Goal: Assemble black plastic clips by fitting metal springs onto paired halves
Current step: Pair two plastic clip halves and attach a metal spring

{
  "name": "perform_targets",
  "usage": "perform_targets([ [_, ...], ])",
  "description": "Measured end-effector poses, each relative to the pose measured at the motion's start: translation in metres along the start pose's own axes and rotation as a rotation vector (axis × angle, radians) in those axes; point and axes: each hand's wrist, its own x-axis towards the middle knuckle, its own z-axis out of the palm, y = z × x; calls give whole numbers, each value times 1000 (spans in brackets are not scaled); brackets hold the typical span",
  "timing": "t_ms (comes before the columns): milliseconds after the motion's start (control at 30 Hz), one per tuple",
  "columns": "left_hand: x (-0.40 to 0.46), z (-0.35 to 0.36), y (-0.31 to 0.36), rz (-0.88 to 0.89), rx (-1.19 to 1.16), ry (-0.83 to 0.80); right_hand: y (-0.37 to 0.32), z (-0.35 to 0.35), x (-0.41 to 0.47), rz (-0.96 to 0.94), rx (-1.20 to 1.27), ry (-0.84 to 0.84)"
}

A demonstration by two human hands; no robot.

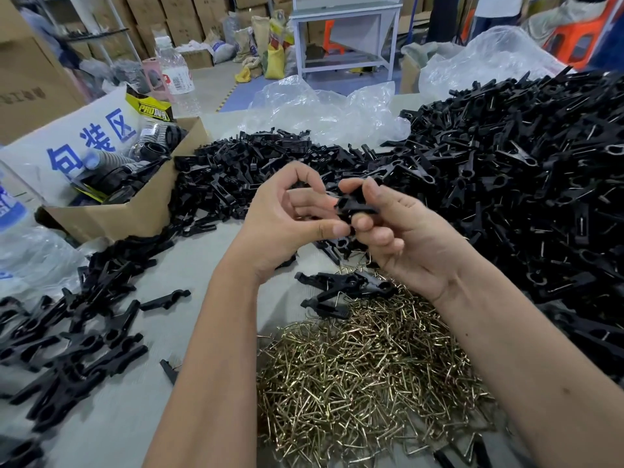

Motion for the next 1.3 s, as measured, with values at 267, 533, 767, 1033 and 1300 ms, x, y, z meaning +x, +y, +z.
perform_targets([
  [267, -11, -24, 3, -461, 797, -212, -4, -4, 2, -475, -817, 582],
  [533, -11, -33, -2, -448, 834, -119, 13, 28, -2, -52, -1725, -221],
  [767, -15, -55, 0, -328, 585, 413, 27, 25, 3, -13, -1818, -187],
  [1033, -15, -49, 2, -367, 333, 204, 13, 5, 4, -356, -1319, 344],
  [1300, -5, -24, 1, -335, 255, -8, 16, -3, 3, -287, -1171, 270],
])
